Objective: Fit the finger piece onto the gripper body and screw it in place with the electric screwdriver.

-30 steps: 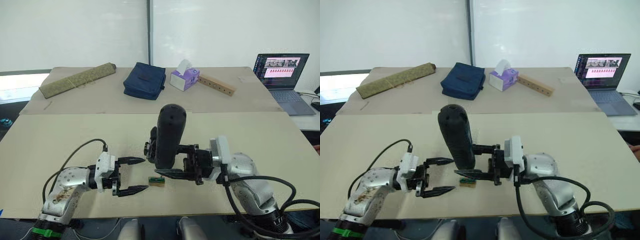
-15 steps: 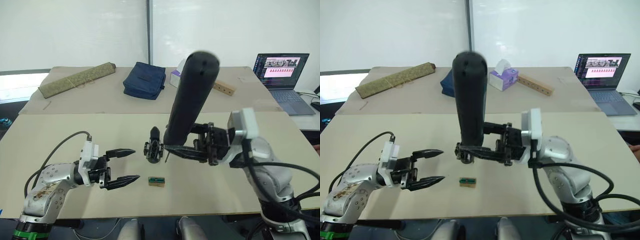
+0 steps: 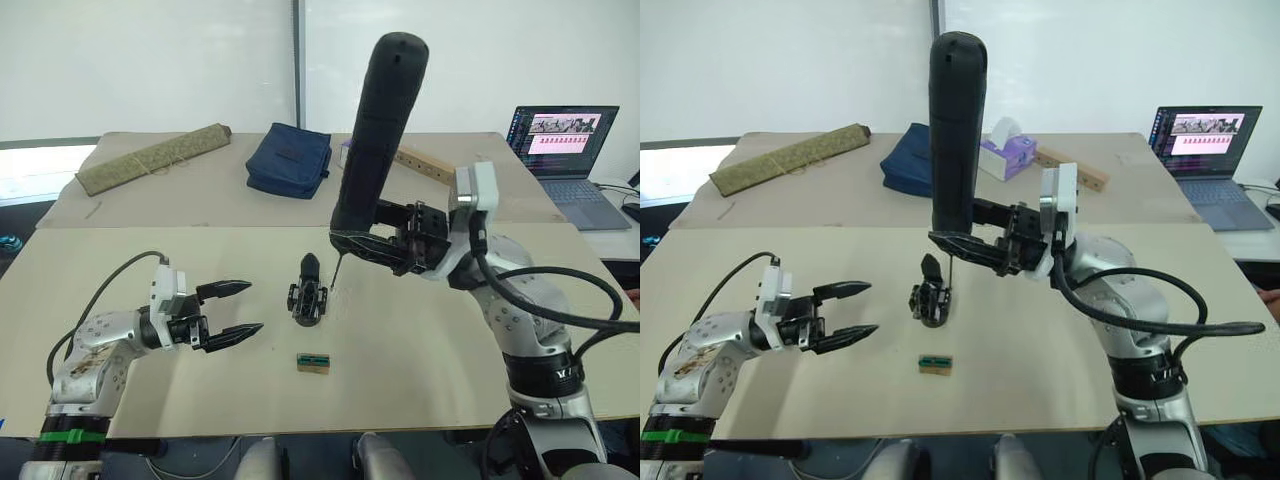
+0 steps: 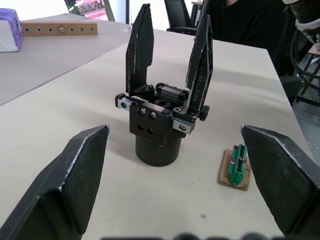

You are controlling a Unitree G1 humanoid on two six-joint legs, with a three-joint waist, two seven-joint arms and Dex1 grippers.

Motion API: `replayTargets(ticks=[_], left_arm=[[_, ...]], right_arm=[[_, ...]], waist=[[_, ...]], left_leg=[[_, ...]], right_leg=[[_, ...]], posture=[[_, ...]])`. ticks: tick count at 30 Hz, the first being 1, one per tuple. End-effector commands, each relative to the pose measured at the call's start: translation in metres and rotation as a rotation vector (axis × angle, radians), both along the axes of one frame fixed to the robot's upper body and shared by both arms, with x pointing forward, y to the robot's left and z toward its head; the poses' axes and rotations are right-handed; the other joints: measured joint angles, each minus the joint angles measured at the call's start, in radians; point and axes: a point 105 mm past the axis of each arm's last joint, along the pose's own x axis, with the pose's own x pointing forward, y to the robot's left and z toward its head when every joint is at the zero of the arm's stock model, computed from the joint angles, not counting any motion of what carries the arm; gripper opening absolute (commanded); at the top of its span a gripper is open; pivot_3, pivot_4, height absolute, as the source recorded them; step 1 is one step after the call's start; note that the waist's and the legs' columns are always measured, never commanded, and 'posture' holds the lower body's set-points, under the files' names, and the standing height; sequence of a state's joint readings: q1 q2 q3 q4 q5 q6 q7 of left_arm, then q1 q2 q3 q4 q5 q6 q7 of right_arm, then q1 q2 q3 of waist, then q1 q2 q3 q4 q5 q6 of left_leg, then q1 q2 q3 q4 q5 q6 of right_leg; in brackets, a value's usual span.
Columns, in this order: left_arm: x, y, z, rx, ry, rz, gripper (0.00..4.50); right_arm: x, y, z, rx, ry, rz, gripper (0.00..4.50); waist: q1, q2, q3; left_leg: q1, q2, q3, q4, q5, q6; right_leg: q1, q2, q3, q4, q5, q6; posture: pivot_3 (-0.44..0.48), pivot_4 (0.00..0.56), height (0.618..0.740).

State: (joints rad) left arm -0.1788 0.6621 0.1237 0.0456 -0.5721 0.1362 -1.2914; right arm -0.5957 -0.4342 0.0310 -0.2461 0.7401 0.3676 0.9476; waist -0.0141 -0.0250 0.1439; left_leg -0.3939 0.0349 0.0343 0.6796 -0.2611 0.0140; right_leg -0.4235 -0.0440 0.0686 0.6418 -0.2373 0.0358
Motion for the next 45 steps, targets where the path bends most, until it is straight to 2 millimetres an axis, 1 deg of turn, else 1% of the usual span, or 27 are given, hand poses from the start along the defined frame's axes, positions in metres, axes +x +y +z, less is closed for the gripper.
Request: replayTargets(ticks=[1,7,10,14,20,32,45], left_arm=[[0.004,-0.001,0.002,0.011,-0.033,-0.023,4.50],[0.007,-0.006,-0.004,0.017,-0.030,-0.052,4.50],[0.007,-0.012,-0.008,0.013,-0.026,-0.070,4.50],[0.008,-0.017,-0.011,0.007,-0.024,-0.078,4.50],[0.011,-0.023,-0.015,0.005,-0.025,-0.077,4.50],[0.014,-0.027,-0.019,0.006,-0.032,-0.078,4.50],[0.012,-0.027,-0.022,0.002,-0.030,-0.071,4.50]], right_arm=[[-0.002,0.007,0.016,0.027,-0.064,0.019,1.90],[0.001,0.019,0.014,0.026,-0.059,0.043,1.90],[0.002,0.025,0.012,0.023,-0.056,0.055,1.90],[0.000,0.033,0.013,0.022,-0.053,0.080,1.90],[0.000,0.043,0.007,-0.002,-0.045,0.099,1.90],[0.002,0.050,-0.002,-0.036,-0.033,0.107,1.90],[0.002,0.055,-0.008,-0.045,-0.028,0.121,1.90]], waist=[[0.000,0.000,0.000],[-0.001,0.000,0.000],[-0.001,0.000,0.000],[-0.001,0.000,0.000],[-0.001,0.000,0.000],[-0.001,0.000,0.000],[-0.002,0.000,0.000]], left_leg=[[-0.001,0.000,0.000,0.000,0.000,0.000],[-0.001,0.000,0.000,0.000,0.000,0.000],[-0.001,0.000,0.000,0.000,0.000,0.000],[-0.001,0.000,-0.001,0.000,0.000,0.000],[-0.001,0.000,-0.001,0.000,0.000,0.000],[-0.001,0.000,-0.001,0.000,0.000,0.000],[-0.001,0.000,-0.002,0.000,0.000,0.000]], right_leg=[[0.000,0.000,0.000,0.000,0.000,0.000],[-0.001,0.000,0.000,0.000,0.000,0.000],[-0.001,0.000,0.000,0.000,0.000,0.000],[-0.001,0.000,0.000,0.001,0.000,0.000],[-0.001,0.000,0.000,0.001,0.000,0.000],[-0.001,0.000,-0.001,0.001,0.000,0.000],[-0.001,0.000,-0.001,0.001,0.000,0.000]], posture=[[0.000,0.150,0.740],[0.000,0.150,0.740],[0.000,0.150,0.740],[0.000,0.150,0.740],[0.000,0.150,0.740],[0.000,0.150,0.740],[0.000,0.150,0.740]])
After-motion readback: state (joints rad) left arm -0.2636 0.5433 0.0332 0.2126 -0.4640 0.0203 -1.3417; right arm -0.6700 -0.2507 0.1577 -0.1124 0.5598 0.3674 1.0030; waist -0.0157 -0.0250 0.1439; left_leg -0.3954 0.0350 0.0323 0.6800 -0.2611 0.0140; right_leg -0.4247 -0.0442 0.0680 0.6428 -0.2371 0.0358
